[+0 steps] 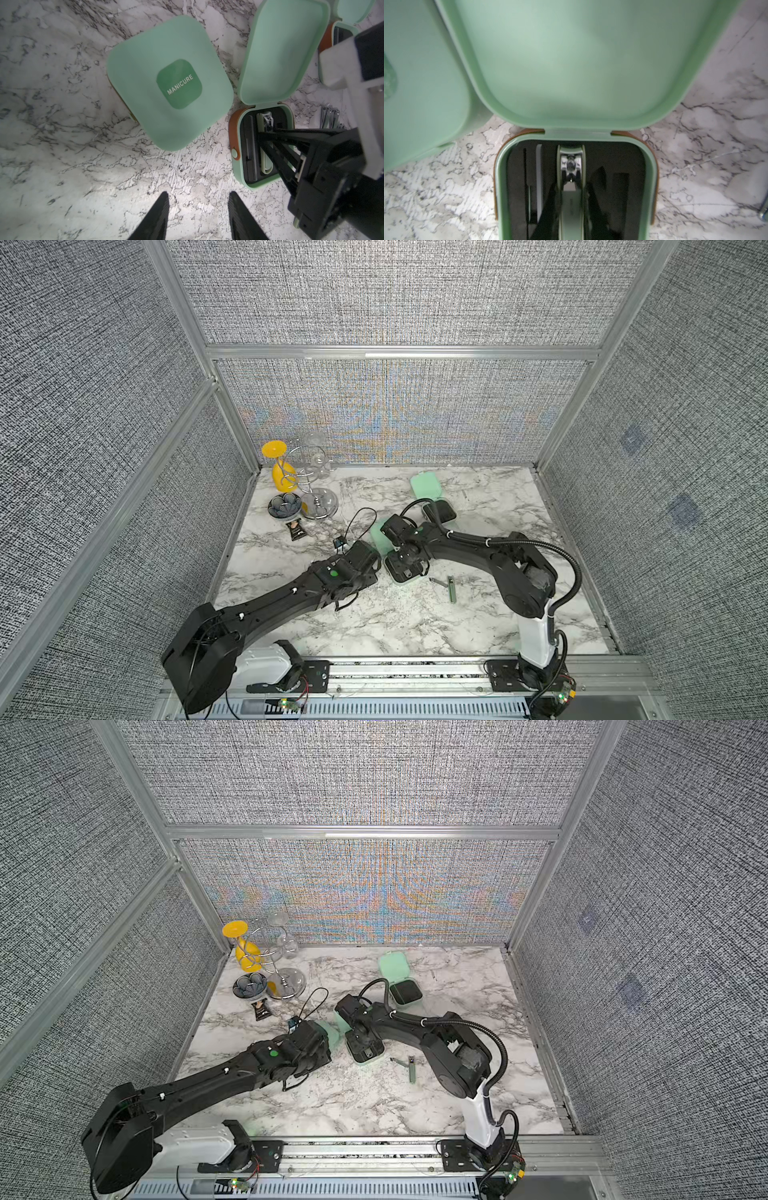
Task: Organize nail clipper sets
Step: Place the nail clipper in the storage box.
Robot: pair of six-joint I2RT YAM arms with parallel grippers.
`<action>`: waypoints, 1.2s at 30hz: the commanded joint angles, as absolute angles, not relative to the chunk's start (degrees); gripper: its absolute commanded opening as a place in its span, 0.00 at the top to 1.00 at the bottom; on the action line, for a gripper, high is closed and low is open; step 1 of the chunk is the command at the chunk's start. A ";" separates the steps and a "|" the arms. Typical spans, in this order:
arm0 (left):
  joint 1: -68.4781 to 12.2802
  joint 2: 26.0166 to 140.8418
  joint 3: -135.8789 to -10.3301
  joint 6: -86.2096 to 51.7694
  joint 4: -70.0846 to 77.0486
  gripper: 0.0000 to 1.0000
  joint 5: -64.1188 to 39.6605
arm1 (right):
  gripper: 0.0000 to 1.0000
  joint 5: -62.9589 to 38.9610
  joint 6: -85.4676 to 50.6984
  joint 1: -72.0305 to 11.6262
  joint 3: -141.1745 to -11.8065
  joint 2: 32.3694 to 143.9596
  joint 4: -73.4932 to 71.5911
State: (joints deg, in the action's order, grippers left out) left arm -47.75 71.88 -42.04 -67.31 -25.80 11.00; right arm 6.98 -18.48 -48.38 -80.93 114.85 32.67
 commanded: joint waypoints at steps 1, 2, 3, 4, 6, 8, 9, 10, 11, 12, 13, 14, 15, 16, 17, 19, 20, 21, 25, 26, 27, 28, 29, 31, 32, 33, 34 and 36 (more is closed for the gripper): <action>-47.64 71.68 -41.70 -66.48 -26.46 0.51 11.78 | 0.97 6.29 -20.17 -48.43 -80.75 115.48 33.65; -47.66 71.66 -41.69 -66.47 -26.46 0.51 11.78 | 0.97 6.08 -20.36 -48.43 -80.93 115.67 33.90; -47.64 71.59 -41.66 -66.49 -26.46 0.51 11.78 | 0.97 5.90 -20.60 -48.43 -81.18 115.88 34.27; -47.64 71.58 -41.66 -66.45 -26.47 0.51 11.78 | 0.97 5.80 -20.86 -48.50 -81.45 116.07 34.64; -47.70 71.46 -41.66 -66.45 -26.52 0.51 11.78 | 0.98 5.55 -21.54 -48.52 -81.95 116.32 35.53; -47.66 71.31 -41.57 -66.54 -26.52 0.51 11.85 | 0.98 5.26 -22.13 -48.49 -82.09 116.21 35.87; -47.65 71.25 -41.53 -66.56 -26.50 0.51 11.88 | 0.98 4.96 -22.51 -48.52 -82.09 116.19 35.90; -47.65 71.24 -41.49 -66.56 -26.48 0.51 11.95 | 0.98 4.91 -22.88 -48.45 -82.13 116.28 36.08; -47.64 71.20 -41.46 -66.58 -26.48 0.51 11.95 | 0.98 4.84 -23.17 -48.52 -82.18 116.36 36.14; -47.64 71.20 -41.48 -66.59 -26.46 0.51 11.95 | 0.98 4.75 -23.50 -48.52 -82.18 116.39 36.30; -47.64 71.20 -41.47 -66.62 -26.46 0.51 11.87 | 0.98 4.66 -23.70 -48.52 -82.18 116.45 36.46; -47.64 71.19 -41.48 -66.61 -26.50 0.51 11.87 | 0.99 4.49 -23.86 -48.52 -82.10 116.53 36.38; -47.66 71.22 -41.48 -66.56 -26.48 0.51 11.87 | 0.99 4.33 -24.03 -48.52 -81.96 116.54 36.26; -47.71 71.20 -41.40 -66.54 -26.52 0.51 11.87 | 0.99 4.31 -24.08 -48.52 -81.87 116.59 36.30; -47.69 71.12 -41.35 -66.66 -26.46 0.51 11.87 | 0.99 4.22 -24.08 -48.51 -81.75 116.73 36.27; -47.68 71.13 -41.24 -66.63 -26.37 0.51 11.80 | 0.99 4.13 -23.91 -48.52 -81.65 116.97 36.45; -47.66 71.12 -41.22 -66.65 -26.41 0.51 11.78 | 0.99 4.04 -23.82 -48.52 -81.65 117.13 36.63; -47.64 71.09 -41.20 -66.66 -26.37 0.51 11.78 | 0.99 4.04 -23.73 -48.49 -81.57 117.24 36.73; -47.66 70.84 -40.92 -66.88 -26.30 0.51 11.86 | 0.99 4.03 -23.39 -48.69 -81.36 117.52 37.80; -47.64 70.73 -40.95 -66.83 -26.32 0.51 11.84 | 0.99 4.04 -23.38 -48.69 -81.33 117.51 38.24; -47.65 70.69 -40.94 -66.80 -26.29 0.51 11.86 | 0.99 4.13 -23.38 -48.74 -81.30 117.57 38.47; -47.68 70.66 -40.87 -66.82 -26.28 0.51 11.82 | 0.99 4.22 -23.38 -48.78 -81.32 117.60 38.82; -47.67 70.69 -40.83 -66.82 -26.28 0.51 11.86 | 0.99 4.31 -23.37 -48.78 -81.30 117.60 39.14; -47.64 70.77 -40.86 -66.96 -26.20 0.51 11.78 | 0.96 4.39 -23.46 -48.78 -81.47 117.60 39.74; -47.66 70.82 -40.86 -66.94 -26.24 0.51 11.73 | 0.93 4.37 -23.46 -48.78 -81.63 117.60 40.04; -47.64 70.82 -40.85 -66.97 -26.17 0.51 11.71 | 0.89 4.37 -23.47 -48.78 -81.80 117.58 40.23; -47.67 70.82 -40.87 -66.97 -26.10 0.51 11.69 | 0.84 4.39 -23.55 -48.78 -82.06 117.51 40.42; -47.64 70.74 -40.87 -66.96 -26.15 0.51 11.60 | 0.76 4.39 -23.48 -48.78 -82.80 117.42 40.80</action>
